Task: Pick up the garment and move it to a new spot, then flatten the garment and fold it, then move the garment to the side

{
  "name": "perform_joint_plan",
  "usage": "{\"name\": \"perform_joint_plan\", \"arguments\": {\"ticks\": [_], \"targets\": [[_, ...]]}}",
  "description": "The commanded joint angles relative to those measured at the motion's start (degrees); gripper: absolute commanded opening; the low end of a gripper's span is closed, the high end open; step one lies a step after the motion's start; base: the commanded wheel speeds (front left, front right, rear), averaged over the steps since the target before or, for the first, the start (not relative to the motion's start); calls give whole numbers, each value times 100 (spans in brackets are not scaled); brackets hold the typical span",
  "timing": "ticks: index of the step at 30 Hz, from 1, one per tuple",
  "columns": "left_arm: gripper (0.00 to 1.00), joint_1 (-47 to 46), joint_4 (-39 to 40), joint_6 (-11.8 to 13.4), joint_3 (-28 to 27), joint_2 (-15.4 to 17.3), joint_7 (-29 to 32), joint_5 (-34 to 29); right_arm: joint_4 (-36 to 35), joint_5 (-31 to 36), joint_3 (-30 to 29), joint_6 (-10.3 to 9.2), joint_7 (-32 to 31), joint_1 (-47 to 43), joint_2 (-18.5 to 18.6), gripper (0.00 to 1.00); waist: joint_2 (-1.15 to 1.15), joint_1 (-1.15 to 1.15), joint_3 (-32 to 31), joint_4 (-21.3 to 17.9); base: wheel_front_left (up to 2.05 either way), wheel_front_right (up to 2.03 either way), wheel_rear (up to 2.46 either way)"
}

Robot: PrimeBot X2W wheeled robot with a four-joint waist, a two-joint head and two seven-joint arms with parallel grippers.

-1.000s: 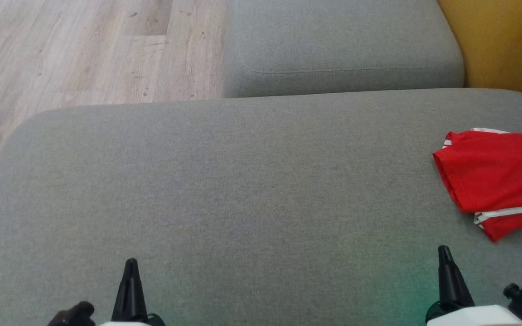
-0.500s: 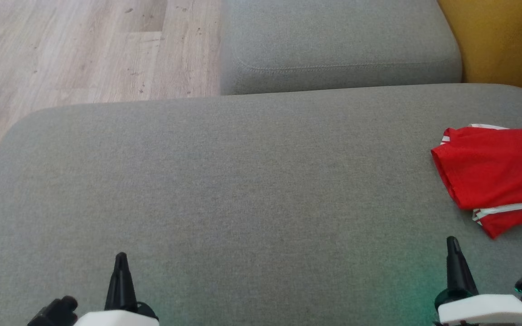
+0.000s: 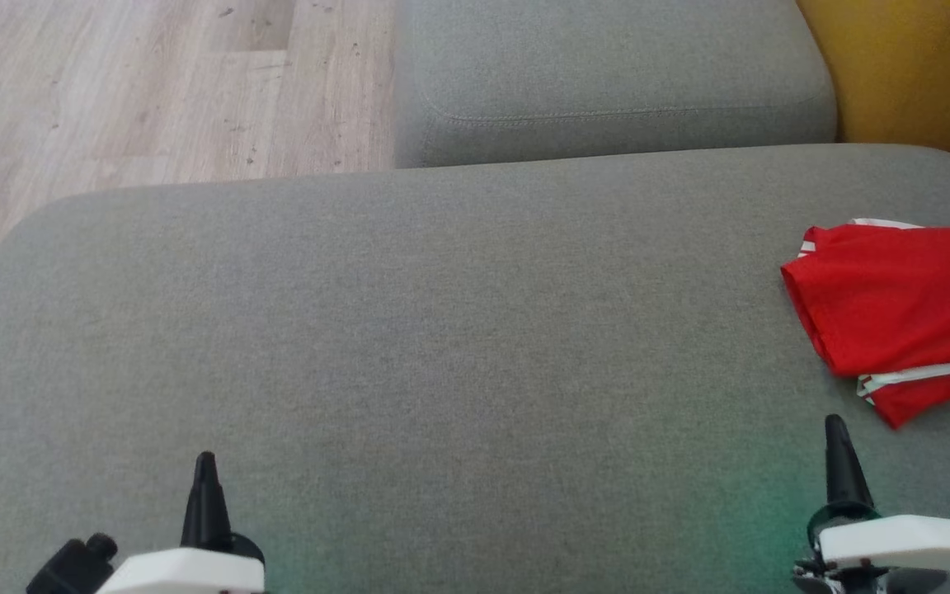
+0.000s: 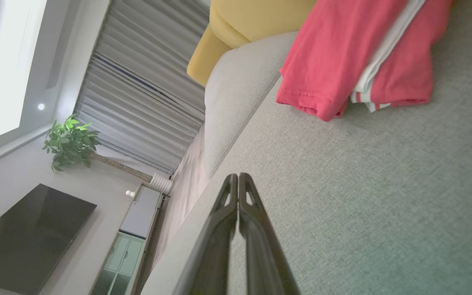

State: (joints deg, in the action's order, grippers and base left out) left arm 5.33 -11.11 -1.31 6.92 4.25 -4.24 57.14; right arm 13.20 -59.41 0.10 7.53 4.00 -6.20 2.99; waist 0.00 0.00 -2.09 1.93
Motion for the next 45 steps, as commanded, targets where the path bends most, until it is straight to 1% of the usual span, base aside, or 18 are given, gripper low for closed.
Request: {"name": "perform_joint_plan", "arguments": {"ticks": [1, 38, 45], "targets": [[0, -332, 139, -43, -209, 62, 23, 129, -160, -132, 38, -3, -25, 356, 138, 0, 0, 0, 3, -3, 0, 0, 0], [0, -909, -165, -458, -846, 50, 635, 2722, 5, -2539, -308, -4, -637, 980, 146, 0, 0, 0, 166, -141, 0, 0, 0], [0, -1003, -214, -525, -953, 45, 737, 3137, 32, -2924, -368, -4, -738, 1081, 144, 0, 0, 0, 192, -163, 0, 0, 0]]}}
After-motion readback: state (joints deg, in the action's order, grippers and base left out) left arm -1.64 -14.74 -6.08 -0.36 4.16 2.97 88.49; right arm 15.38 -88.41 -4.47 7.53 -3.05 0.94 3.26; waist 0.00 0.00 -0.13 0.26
